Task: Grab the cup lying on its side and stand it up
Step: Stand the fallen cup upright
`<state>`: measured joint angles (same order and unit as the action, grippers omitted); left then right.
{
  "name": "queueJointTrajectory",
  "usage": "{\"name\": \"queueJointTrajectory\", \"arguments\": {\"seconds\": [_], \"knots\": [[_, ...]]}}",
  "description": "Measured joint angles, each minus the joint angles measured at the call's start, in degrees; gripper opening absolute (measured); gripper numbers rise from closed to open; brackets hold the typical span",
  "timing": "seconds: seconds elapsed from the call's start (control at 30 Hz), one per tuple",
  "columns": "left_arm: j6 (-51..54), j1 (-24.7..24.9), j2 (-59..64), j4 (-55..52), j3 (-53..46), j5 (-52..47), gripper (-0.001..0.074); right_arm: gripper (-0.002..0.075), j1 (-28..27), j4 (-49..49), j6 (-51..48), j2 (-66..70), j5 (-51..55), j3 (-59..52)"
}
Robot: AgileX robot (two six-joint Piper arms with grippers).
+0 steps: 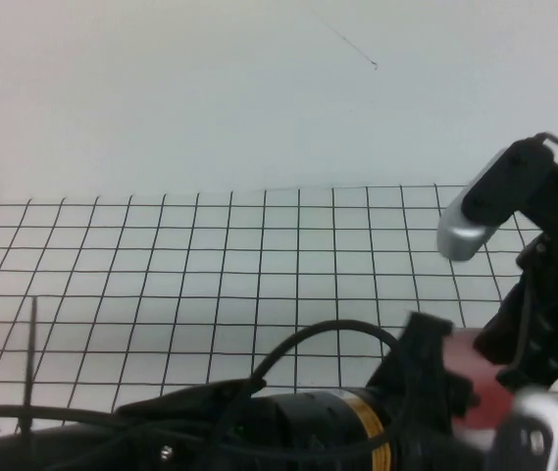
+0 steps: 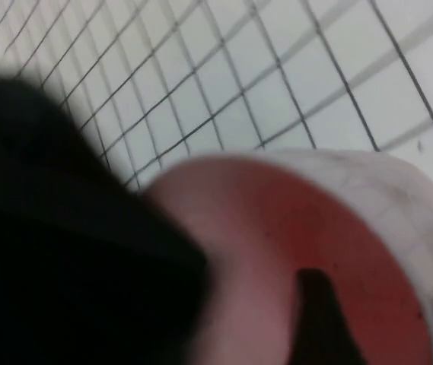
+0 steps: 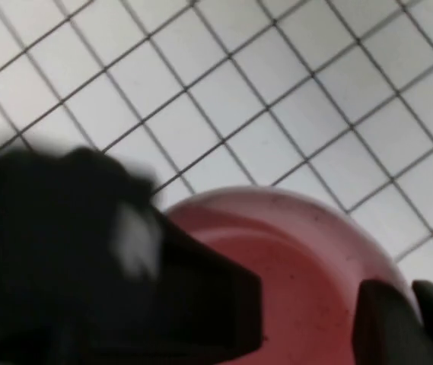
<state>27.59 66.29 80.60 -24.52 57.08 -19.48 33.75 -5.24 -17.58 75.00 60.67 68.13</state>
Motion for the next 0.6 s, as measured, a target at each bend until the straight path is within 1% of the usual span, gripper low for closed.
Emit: {"name": "queueJointTrajectory", "arguments": {"seconds": [0.03, 0.07, 0.13, 0.2, 0.27, 0.3, 0.33, 0.37, 0.4, 0.47, 0.53, 0.6], "knots": [[-5.9, 0.0, -0.8, 0.0, 0.0, 0.8, 0.0503, 0.0004, 0.0, 1.9, 1.3, 0.0, 0.0, 0.2], [-11.2, 0.0, -1.6, 0.0, 0.0, 1.6, 0.0519, 0.0004, -0.1, 3.9, 2.4, 0.0, -0.1, 0.3], [-19.0, 0.0, -3.8, -0.1, 0.0, 3.3, 0.0508, 0.0004, -0.1, 7.8, 5.4, 0.1, -1.5, 0.3], [-23.4, 0.0, -6.2, -0.1, 0.0, 4.7, 0.0473, 0.0004, -0.2, 13.3, 8.5, 0.2, -3.3, 0.3], [-27.6, 0.0, -8.8, -0.1, 0.0, 5.2, 0.0406, 0.0004, -0.6, 18.0, 12.4, 0.6, -6.6, 0.3], [-28.2, -0.1, -9.9, -0.1, 0.0, 5.0, 0.037, 0.0004, -1.0, 19.2, 14.1, 0.7, -8.3, 0.3], [-29.7, -0.1, -11.2, -0.1, 0.0, 4.2, 0.0314, 0.0028, -1.8, 18.1, 13.5, 1.3, -7.6, 0.4], [-31.2, -0.1, -12.5, -0.2, 0.0, 3.0, 0.0247, 0.0004, -2.8, 20.2, 17.0, 1.8, -12.6, 0.3], [-31.9, -0.1, -13.8, -0.2, 0.0, 1.6, 0.0187, 0.0004, -4.0, 20.0, 17.6, 2.7, -14.4, 0.3], [-32.8, -0.1, -16.2, 0.1, 0.0, -3.2, 0.002, 0.0004, -6.0, 19.7, 19.5, 5.4, -18.8, 0.3], [-33.4, -0.1, -18.1, -0.2, 0.0, -7.2, 0.0, 0.0004, -7.7, 19.3, 21.7, 8.3, -23.1, 0.3], [-35.4, -0.1, -19.6, -2.1, 0.0, -11.5, 0.0001, 0.0004, -8.7, 18.4, 23.6, 11.5, -26.4, 0.3]]}}
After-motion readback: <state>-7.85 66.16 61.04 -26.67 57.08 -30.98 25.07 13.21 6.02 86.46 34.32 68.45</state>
